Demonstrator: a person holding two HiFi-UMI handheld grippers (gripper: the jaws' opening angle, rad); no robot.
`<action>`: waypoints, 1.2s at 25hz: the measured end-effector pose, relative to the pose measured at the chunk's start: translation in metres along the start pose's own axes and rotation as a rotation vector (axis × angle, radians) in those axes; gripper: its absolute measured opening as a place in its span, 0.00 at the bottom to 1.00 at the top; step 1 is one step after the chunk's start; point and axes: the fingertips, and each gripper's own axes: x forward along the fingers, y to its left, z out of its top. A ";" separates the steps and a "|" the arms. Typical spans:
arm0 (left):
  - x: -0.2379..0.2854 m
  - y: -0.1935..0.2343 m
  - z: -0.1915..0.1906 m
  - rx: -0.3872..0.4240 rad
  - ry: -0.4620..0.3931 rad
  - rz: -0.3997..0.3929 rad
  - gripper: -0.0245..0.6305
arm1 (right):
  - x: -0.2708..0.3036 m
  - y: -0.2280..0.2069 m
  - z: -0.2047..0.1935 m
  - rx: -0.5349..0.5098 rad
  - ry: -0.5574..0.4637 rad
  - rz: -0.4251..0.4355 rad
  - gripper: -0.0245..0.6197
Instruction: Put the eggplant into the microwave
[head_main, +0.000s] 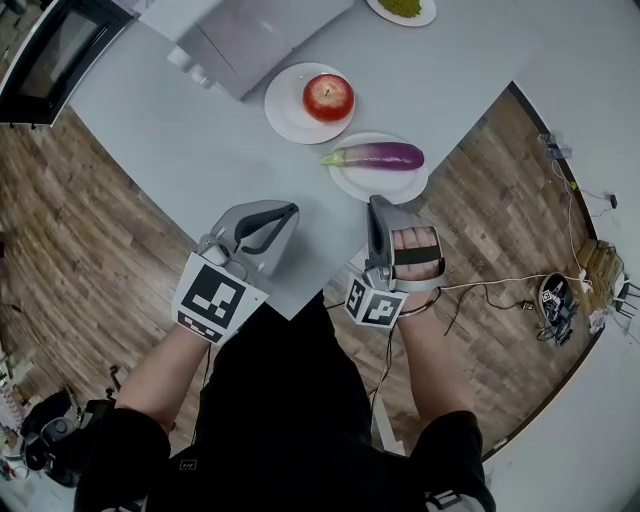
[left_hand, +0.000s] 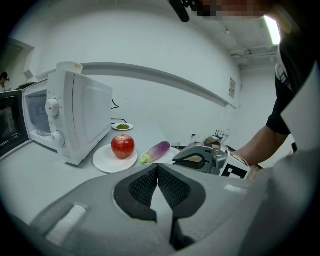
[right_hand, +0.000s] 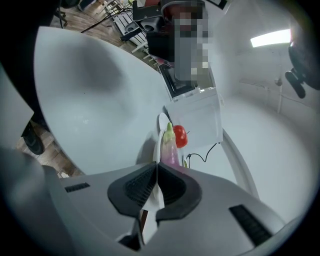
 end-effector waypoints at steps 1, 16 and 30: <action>-0.001 -0.002 0.002 0.003 -0.001 0.000 0.05 | -0.003 -0.001 0.000 -0.002 0.000 -0.002 0.07; -0.035 -0.021 0.047 0.034 -0.061 0.051 0.05 | -0.049 -0.070 0.007 -0.022 -0.035 -0.093 0.07; -0.107 -0.037 0.111 0.076 -0.165 0.176 0.05 | -0.103 -0.161 0.053 -0.050 -0.126 -0.168 0.07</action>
